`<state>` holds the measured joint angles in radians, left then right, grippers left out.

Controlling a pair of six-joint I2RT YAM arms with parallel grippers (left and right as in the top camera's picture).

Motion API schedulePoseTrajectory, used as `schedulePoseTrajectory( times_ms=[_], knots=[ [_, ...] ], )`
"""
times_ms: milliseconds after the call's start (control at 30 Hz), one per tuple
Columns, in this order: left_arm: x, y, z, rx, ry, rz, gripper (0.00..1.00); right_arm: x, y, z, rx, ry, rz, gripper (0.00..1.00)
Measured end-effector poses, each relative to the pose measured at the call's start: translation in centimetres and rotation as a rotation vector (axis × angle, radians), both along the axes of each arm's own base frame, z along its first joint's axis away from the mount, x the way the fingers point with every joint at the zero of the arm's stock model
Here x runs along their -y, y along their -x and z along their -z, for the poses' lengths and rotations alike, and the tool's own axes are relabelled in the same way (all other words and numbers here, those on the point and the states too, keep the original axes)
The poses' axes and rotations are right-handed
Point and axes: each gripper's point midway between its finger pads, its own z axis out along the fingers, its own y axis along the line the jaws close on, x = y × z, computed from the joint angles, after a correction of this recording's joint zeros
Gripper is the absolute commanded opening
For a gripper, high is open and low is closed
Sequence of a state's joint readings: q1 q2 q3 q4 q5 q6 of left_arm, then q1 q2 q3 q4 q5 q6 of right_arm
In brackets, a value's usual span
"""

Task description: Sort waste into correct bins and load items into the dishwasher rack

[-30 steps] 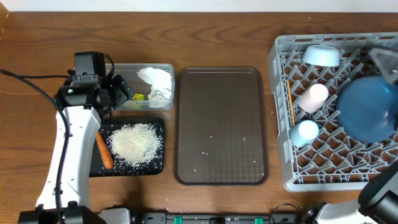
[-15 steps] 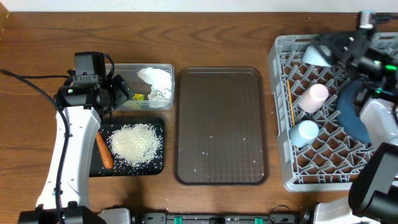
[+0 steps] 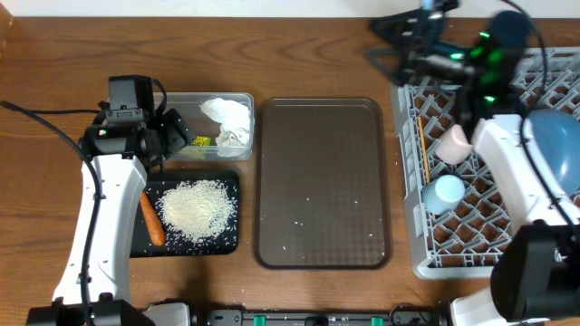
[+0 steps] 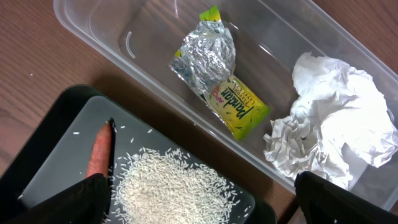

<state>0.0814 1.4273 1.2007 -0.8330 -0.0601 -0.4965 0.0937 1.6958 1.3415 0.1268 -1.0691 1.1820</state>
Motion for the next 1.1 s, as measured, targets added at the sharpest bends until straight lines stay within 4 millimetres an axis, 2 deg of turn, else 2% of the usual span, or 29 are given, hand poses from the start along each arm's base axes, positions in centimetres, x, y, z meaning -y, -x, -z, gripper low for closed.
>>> schedulePoseTrajectory(
  times_ms=[200, 300, 400, 500, 600, 700, 833, 967, 1100],
  knots=[
    [0.0, 0.0, 0.0, 0.000, 0.000, 0.000, 0.98, -4.0, 0.9, 5.5, 0.127, 0.366, 0.020, 0.99],
    [0.0, 0.0, 0.0, 0.000, 0.000, 0.000, 0.98, -5.5, 2.2, 7.2, 0.205, 0.561, -0.019, 0.99],
    [0.0, 0.0, 0.0, 0.000, 0.000, 0.000, 0.98, -5.6, 3.8, 8.7, 0.252, 0.771, -0.074, 0.99],
    [0.0, 0.0, 0.0, 0.000, 0.000, 0.000, 0.98, -4.1, 5.3, 9.4, 0.260, 0.974, -0.110, 0.99],
    [0.0, 0.0, 0.0, 0.000, 0.000, 0.000, 0.98, -2.3, 6.2, 8.4, 0.279, 1.078, -0.110, 0.99],
    [0.0, 0.0, 0.0, 0.000, 0.000, 0.000, 0.98, -1.0, 7.3, 6.3, 0.320, 1.114, -0.085, 0.99],
    [0.0, 0.0, 0.0, 0.000, 0.000, 0.000, 0.98, 0.8, 9.9, 2.6, 0.375, 1.131, -0.050, 0.99],
    [0.0, 0.0, 0.0, 0.000, 0.000, 0.000, 0.98, 1.9, 12.2, 0.1, 0.412, 1.119, -0.029, 0.99],
    [0.0, 0.0, 0.0, 0.000, 0.000, 0.000, 0.98, 2.3, 13.0, -1.0, 0.439, 1.109, -0.011, 0.99]
  ],
)
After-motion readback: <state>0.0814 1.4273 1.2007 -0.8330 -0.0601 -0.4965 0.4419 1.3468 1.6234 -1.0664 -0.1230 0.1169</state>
